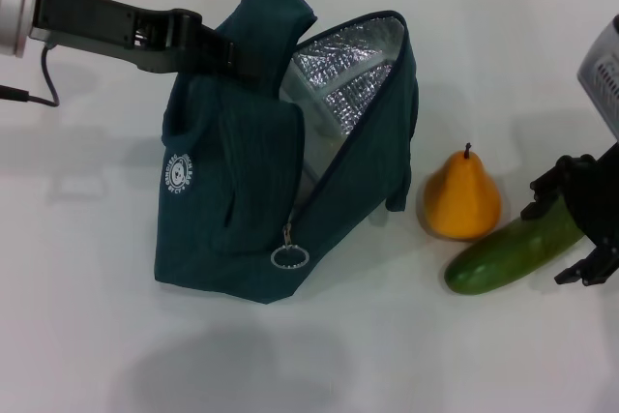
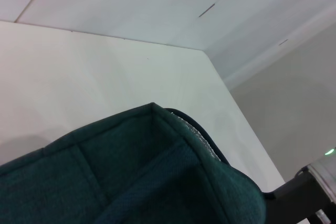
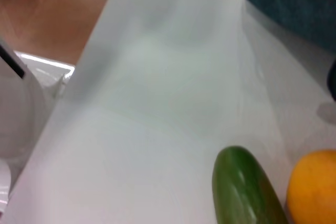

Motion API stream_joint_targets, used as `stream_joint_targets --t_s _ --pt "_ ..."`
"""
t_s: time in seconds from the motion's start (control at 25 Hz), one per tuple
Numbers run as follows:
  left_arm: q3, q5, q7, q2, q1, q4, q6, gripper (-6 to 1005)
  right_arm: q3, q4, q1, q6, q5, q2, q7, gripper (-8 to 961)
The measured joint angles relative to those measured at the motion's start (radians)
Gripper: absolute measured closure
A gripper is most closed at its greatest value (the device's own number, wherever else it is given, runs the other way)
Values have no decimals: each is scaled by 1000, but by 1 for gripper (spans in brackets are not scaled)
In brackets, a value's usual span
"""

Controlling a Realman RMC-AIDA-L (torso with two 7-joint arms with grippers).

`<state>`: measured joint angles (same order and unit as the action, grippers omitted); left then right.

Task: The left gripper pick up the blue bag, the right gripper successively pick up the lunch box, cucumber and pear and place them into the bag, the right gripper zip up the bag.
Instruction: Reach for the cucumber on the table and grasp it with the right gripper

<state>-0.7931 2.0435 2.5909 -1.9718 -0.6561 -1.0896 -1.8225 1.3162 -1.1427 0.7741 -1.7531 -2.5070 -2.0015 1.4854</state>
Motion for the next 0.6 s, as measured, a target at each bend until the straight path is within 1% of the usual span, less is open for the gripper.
stream_joint_targets --t_s 0.2,0.6 --pt "0 0 0 -1 0 2 1 959 17 27 -2 41 -13 -4 -19 179" --pt "0 0 0 -3 -1 4 2 960 26 30 -3 77 -13 -8 -37 181"
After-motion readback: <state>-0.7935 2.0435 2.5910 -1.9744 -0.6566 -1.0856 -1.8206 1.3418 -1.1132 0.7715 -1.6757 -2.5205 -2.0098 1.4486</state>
